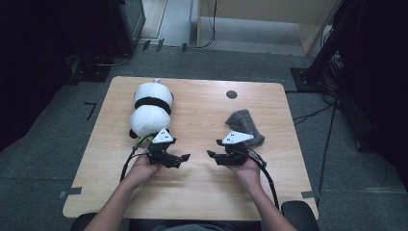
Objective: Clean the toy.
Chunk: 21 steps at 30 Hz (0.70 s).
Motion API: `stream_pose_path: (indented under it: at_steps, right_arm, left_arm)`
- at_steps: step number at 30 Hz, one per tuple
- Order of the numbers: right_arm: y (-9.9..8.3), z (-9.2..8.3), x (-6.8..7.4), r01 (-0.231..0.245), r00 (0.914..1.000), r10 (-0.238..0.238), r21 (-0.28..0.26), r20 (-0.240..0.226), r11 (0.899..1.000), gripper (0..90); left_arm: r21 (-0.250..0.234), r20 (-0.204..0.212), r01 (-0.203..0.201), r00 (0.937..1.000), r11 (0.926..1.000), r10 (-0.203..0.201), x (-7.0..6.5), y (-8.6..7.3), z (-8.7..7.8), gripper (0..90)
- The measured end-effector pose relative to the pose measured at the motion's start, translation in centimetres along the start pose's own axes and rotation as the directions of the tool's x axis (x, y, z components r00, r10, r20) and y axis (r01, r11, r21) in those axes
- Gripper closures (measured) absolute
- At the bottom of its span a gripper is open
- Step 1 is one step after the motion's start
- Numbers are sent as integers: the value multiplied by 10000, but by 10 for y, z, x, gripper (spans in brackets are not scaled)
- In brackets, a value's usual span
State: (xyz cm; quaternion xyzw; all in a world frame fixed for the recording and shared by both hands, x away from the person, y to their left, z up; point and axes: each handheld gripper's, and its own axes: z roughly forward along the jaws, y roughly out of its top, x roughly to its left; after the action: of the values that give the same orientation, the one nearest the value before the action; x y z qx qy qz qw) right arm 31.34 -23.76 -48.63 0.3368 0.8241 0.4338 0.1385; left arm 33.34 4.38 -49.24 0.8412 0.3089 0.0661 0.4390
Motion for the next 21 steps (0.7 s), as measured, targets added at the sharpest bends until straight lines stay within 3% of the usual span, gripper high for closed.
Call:
stream_pose_path:
  at_steps: [11, 21]
  right_arm:
    - [-8, 13, -2, -241, 9996, 237, 336, 141, 9991, 399]
    - [-14, 26, 0, -281, 9981, 245, 625, 574, 9977, 388]
  left_arm:
    - [390, -198, -83, 9998, 9992, 91, 3, -8, 14, 86]
    - [879, -266, -584, 9978, 9944, 610, -1, -14, 24, 86]
